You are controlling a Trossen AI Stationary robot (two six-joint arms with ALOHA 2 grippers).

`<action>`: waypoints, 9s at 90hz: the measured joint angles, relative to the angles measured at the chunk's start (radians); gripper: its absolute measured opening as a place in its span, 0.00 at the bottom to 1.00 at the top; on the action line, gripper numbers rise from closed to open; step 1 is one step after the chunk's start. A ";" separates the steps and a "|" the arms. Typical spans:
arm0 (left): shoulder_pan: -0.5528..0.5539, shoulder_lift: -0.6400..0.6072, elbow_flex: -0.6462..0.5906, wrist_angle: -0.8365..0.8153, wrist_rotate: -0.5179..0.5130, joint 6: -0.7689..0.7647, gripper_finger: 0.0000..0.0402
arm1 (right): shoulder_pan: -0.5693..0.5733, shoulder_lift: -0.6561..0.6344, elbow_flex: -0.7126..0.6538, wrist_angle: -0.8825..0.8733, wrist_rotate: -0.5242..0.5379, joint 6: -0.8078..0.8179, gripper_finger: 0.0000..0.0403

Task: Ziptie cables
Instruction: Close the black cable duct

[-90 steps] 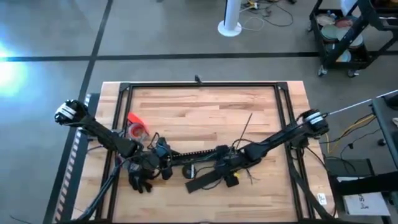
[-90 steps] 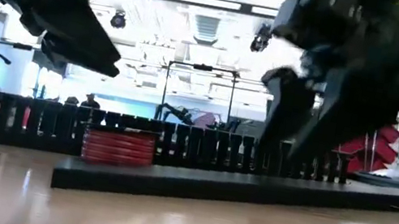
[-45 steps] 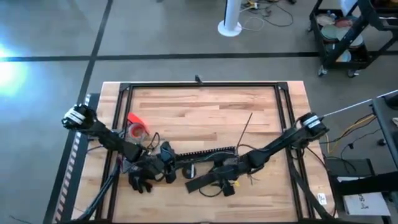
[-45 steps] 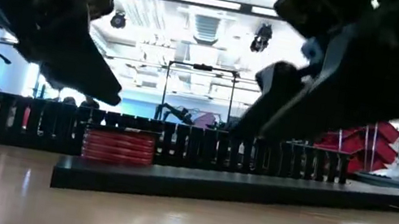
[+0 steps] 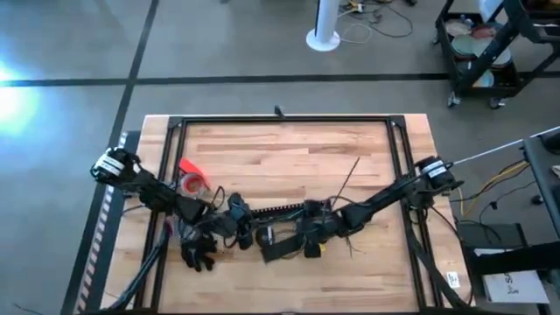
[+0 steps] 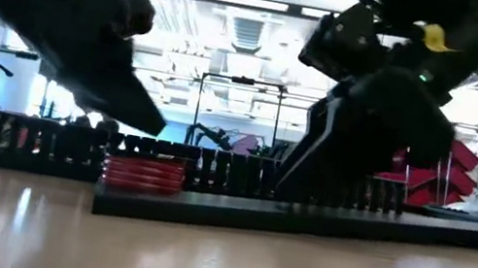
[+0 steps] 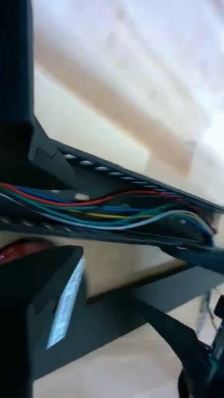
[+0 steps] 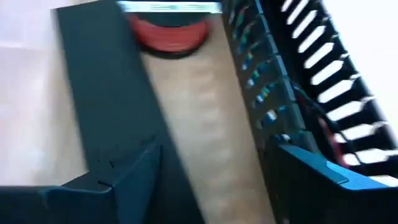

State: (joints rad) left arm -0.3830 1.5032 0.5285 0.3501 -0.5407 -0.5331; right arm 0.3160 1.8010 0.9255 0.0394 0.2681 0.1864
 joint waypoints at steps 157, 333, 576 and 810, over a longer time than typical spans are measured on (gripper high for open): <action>-0.080 -0.082 0.001 0.096 0.054 0.085 0.33 | 0.094 0.282 0.131 0.358 -0.256 -0.125 0.73; -0.027 -0.225 0.000 0.106 -0.163 0.123 0.26 | -0.094 -0.113 -0.016 -0.030 -0.021 -0.181 0.54; 0.663 0.492 0.195 0.362 1.197 0.572 0.24 | -0.279 -0.119 -0.114 0.091 -0.250 -0.407 0.54; 0.599 0.410 0.340 0.076 1.039 0.972 0.24 | -0.378 -0.068 -0.028 -0.143 -0.474 -0.332 0.58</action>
State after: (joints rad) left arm 0.2161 1.9131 0.8684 0.4258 0.4983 0.4391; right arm -0.0624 1.7335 0.8978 -0.1032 -0.2058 -0.1452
